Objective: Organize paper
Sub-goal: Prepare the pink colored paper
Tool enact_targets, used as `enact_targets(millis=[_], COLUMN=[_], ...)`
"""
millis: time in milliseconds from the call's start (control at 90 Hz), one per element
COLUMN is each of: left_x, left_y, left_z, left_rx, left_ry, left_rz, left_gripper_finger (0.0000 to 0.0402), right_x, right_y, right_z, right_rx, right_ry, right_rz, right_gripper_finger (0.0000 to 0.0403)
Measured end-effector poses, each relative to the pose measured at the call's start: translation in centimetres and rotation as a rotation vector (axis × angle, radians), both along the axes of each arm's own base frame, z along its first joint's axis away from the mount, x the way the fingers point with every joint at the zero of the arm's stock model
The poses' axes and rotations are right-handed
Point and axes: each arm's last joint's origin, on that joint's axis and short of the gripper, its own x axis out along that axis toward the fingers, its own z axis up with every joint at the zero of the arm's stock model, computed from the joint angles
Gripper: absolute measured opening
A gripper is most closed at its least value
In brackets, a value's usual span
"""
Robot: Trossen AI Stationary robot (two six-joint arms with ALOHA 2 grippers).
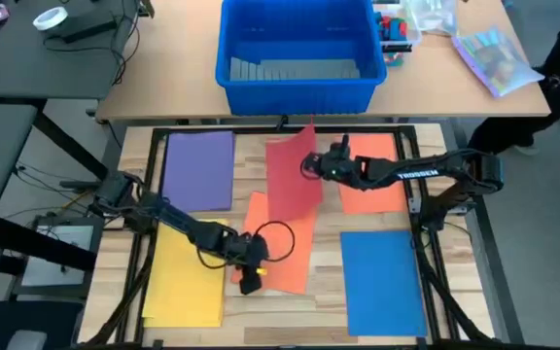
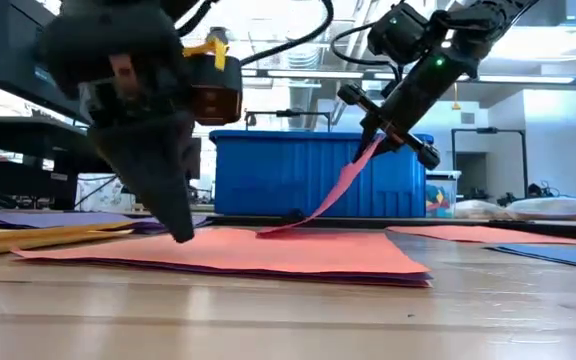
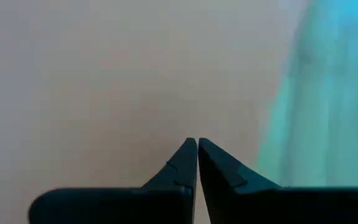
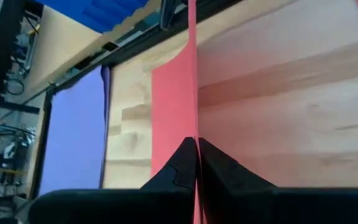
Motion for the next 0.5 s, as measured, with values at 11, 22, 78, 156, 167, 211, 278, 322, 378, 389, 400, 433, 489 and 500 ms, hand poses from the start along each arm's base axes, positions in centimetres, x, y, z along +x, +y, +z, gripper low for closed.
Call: enact_targets(millis=[11, 22, 78, 156, 167, 211, 278, 322, 378, 389, 400, 433, 489, 500], left_x=[0.0, 0.1, 0.5, 0.9, 1.0, 1.3, 1.5, 1.7, 1.8, 1.8, 1.8, 1.8, 1.9, 1.8], left_y=[0.0, 0.1, 0.5, 1.1, 1.2, 1.5, 1.6, 1.5, 1.1, 1.0, 0.9, 0.6, -0.2, -0.4], left_z=[0.1, 0.1, 0.7, 0.9, 0.8, 0.2, -0.8, -1.5, -2.0, -2.1, -2.2, -2.5, -2.7, -2.8], left_rx=[0.008, 0.017, 0.040, 0.020, 0.015, -0.012, -0.032, -0.048, -0.079, -0.085, -0.092, -0.113, -0.145, -0.150], left_ry=[-0.003, -0.008, -0.045, -0.072, -0.069, -0.059, -0.031, -0.023, -0.019, -0.017, -0.014, -0.003, -0.007, -0.008], left_rz=[0.007, 0.014, 0.053, 0.148, 0.164, 0.222, 0.276, 0.302, 0.323, 0.325, 0.327, 0.328, 0.324, 0.323], left_gripper_finger=[0.0000, 0.0000, 0.0000, 0.0000, 0.0000, 0.0000, 0.0000, 0.0000, 0.0000, 0.0000, 0.0000, 0.0000, 0.0000, 0.0000], right_x=[0.0, 0.0, 0.0, -0.1, -0.1, -0.1, -0.1, -0.1, -0.1, -0.1, -0.1, -0.1, -0.1, -0.1], right_y=[0.0, 0.0, 0.2, 0.2, 0.2, 0.1, 0.1, 0.1, 0.0, 0.0, -0.1, -0.1, -0.1, -0.1], right_z=[0.0, 0.0, 0.0, -0.1, -0.1, -0.1, -0.1, -0.1, -0.1, -0.1, -0.1, -0.1, -0.1, -0.1], right_rx=[-0.002, -0.004, -0.007, -0.005, -0.005, -0.005, -0.007, -0.009, -0.023, -0.025, -0.027, -0.032, -0.032, -0.032], right_ry=[0.003, 0.006, 0.016, 0.029, 0.030, 0.029, 0.028, 0.030, 0.044, 0.047, 0.049, 0.052, 0.057, 0.057], right_rz=[0.003, 0.006, 0.017, 0.019, 0.019, 0.016, 0.017, 0.019, 0.031, 0.032, 0.034, 0.039, 0.042, 0.042], right_gripper_finger=[0.0000, 0.0000, 0.0000, 0.0000, 0.0000, 0.0000, 0.0000, 0.0000, 0.0000, 0.0000, 0.0000, 0.0000, 0.0000, 0.0000])
